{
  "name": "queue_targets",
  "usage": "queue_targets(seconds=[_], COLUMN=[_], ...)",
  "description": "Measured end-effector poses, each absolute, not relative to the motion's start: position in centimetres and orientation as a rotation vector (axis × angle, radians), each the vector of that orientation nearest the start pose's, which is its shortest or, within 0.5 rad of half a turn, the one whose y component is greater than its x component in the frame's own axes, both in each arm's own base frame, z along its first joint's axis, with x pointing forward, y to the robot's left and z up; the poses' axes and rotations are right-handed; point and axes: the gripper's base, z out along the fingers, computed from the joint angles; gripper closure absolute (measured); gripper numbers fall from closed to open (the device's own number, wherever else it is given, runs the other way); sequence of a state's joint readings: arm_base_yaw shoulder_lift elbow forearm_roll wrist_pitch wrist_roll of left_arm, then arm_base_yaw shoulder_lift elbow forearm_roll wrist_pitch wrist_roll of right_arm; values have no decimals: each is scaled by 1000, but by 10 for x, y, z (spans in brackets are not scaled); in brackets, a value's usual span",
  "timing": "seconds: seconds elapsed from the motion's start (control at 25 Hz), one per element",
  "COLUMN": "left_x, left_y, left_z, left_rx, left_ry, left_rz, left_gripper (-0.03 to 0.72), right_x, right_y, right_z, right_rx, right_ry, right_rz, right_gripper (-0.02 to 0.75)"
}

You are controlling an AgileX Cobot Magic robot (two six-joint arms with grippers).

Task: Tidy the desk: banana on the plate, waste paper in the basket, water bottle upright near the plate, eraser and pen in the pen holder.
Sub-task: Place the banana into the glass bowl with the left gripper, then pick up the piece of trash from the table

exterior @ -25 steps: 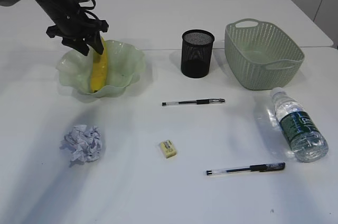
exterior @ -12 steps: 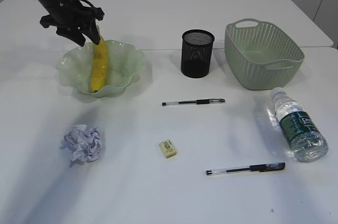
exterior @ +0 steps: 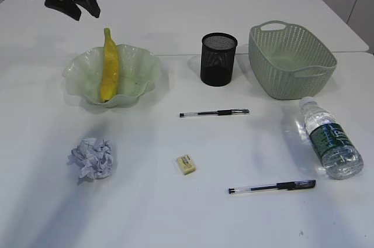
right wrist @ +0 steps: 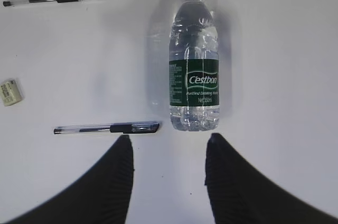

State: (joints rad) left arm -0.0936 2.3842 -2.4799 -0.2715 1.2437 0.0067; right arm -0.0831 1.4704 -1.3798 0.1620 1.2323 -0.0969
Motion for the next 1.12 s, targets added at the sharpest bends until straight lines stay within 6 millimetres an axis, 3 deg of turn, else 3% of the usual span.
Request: queue_targets(seconds=[0.4, 0.72, 1.12], left_x=[494, 471, 433], left_y=[-68, -65, -70], left_z=[329, 344, 389], left_rx=[119, 117, 147], left_ry=[2531, 2565, 2504], left_rz=[-370, -364, -363], left_gripper=[335, 335, 335], right_x=[291, 291, 291], right_y=[-10, -10, -8], right_z=[344, 344, 344], right_rx=[19, 20, 26], right_ry=[2793, 2793, 2788], right_rz=[184, 186, 221], right_gripper=[400, 400, 400])
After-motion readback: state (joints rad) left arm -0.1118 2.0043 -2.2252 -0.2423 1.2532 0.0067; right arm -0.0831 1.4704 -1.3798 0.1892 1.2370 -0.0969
